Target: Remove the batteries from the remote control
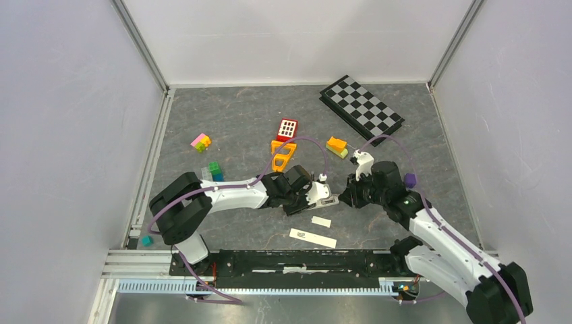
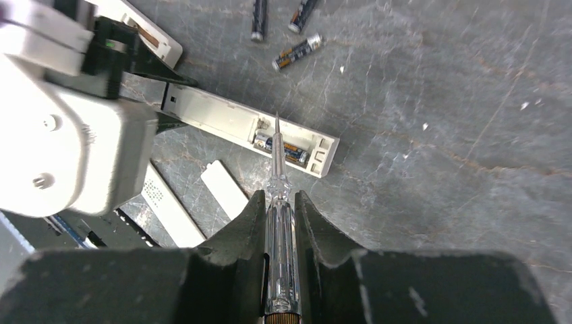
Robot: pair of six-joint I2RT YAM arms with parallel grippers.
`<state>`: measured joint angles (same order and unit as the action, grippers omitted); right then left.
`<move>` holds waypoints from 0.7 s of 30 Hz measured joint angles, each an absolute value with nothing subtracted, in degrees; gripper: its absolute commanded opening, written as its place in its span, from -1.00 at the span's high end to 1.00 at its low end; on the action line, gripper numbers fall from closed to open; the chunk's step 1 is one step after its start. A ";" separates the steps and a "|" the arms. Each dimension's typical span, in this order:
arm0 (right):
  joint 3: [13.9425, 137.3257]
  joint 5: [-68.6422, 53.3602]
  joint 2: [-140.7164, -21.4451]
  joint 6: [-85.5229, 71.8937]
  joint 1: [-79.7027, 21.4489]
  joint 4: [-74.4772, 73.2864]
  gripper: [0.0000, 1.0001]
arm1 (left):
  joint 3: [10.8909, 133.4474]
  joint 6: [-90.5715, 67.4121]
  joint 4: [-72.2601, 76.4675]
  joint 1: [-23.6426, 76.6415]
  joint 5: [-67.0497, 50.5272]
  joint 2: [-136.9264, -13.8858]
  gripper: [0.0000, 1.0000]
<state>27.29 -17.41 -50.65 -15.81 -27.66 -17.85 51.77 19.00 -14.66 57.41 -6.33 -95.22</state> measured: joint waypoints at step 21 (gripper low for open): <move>30.94 -12.62 -49.47 -7.75 -27.64 -29.23 1.00 | 51.81 19.03 -14.87 57.89 -5.41 -95.22 0.93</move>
<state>30.94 -12.62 -49.47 -7.75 -27.64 -29.23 51.81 19.03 -14.87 57.89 -5.41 -95.22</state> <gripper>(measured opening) 0.228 0.417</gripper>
